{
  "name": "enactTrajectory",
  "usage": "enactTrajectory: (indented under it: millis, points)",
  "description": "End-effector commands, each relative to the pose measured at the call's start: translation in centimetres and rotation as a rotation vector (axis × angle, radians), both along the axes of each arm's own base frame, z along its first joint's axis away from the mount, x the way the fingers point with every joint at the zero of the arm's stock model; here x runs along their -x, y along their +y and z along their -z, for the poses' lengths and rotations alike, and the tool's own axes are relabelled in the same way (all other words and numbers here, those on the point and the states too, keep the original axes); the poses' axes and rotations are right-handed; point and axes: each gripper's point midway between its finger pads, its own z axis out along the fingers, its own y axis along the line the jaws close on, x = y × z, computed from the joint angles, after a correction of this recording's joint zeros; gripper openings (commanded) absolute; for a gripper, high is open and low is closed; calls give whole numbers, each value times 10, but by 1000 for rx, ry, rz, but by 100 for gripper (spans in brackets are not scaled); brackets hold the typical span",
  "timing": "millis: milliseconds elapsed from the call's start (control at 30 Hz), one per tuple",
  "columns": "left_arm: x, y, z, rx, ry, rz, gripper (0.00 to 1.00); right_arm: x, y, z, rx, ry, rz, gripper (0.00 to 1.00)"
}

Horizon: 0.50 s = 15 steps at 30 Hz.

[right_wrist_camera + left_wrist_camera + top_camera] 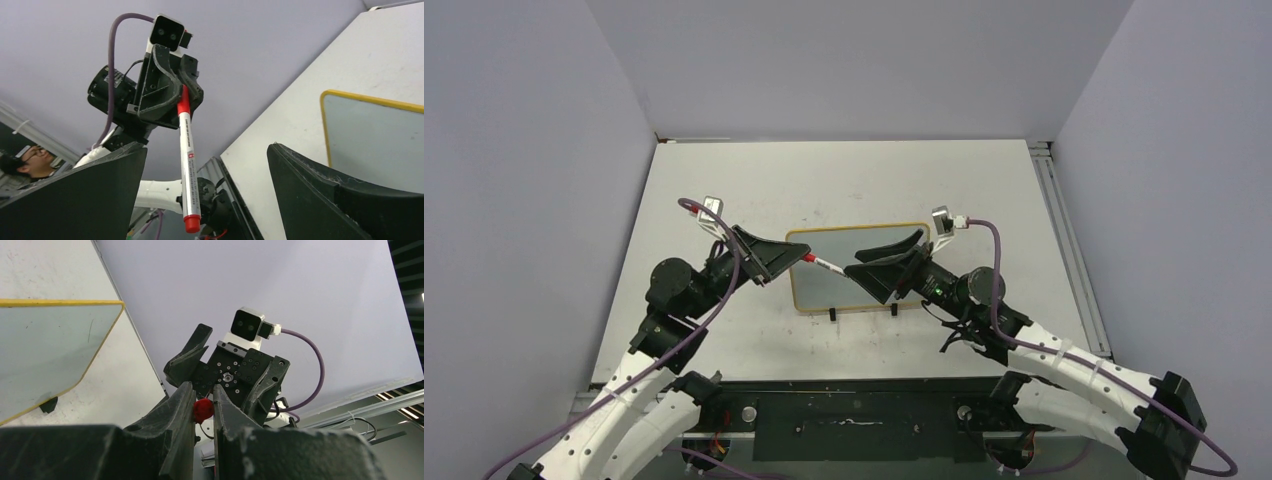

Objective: Write a sentence on the whiteboard
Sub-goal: Open the whiteboard marker at the center of the board.

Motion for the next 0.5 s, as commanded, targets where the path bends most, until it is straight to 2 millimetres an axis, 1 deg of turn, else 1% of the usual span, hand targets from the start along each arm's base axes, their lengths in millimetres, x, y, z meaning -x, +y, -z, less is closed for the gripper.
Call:
enactTrajectory:
  millis: [0, 100, 233, 300, 467]
  points:
    - [10, 3, -28, 58, -116, 20, 0, 17, 4, -46, -168, -84, -97, 94]
    - [11, 3, -32, 55, -136, 19, 0, 18, 11, -46, -167, -85, -112, 90]
    - [7, 3, -27, 23, -130, 4, 0, 18, 17, -42, -140, -73, -117, 85]
    - [7, 3, -27, 23, -131, 4, 0, 20, 20, -40, -135, -71, -126, 79]
    - [5, 4, -27, 11, -143, -7, 0, 25, 21, -44, -147, -75, -133, 70]
